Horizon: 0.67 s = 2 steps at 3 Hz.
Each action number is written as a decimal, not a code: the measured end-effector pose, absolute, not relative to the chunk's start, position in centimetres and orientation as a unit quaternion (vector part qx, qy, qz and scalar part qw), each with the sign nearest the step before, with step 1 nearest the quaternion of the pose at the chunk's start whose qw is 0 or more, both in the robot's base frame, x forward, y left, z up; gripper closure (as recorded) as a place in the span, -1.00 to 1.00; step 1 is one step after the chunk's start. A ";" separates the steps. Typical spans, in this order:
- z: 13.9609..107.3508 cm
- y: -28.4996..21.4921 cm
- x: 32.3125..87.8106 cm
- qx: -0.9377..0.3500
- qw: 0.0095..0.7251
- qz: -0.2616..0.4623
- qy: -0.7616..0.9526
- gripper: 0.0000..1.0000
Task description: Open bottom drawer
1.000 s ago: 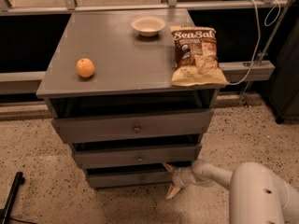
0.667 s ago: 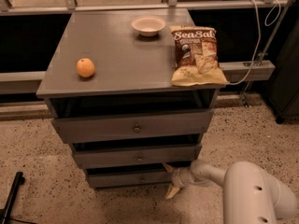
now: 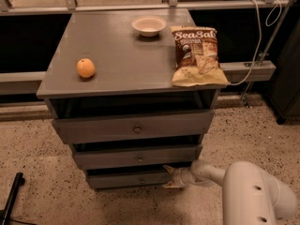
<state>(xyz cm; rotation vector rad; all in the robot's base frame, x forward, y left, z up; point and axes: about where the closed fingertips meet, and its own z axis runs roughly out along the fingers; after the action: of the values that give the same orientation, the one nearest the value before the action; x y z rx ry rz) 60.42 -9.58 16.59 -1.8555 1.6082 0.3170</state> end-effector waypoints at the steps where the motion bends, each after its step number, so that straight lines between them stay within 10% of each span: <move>1: 18.4 -8.9 58.9 -0.724 0.330 0.124 0.593 0.06; 2: 18.4 -8.9 58.9 -0.724 0.330 0.124 0.593 -0.31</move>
Offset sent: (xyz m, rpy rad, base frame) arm -0.0154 0.0066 0.0181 0.0036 -0.0164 0.0493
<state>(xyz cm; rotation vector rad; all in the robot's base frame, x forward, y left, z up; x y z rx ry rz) 58.90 -8.91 18.40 -1.8927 1.5518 0.3252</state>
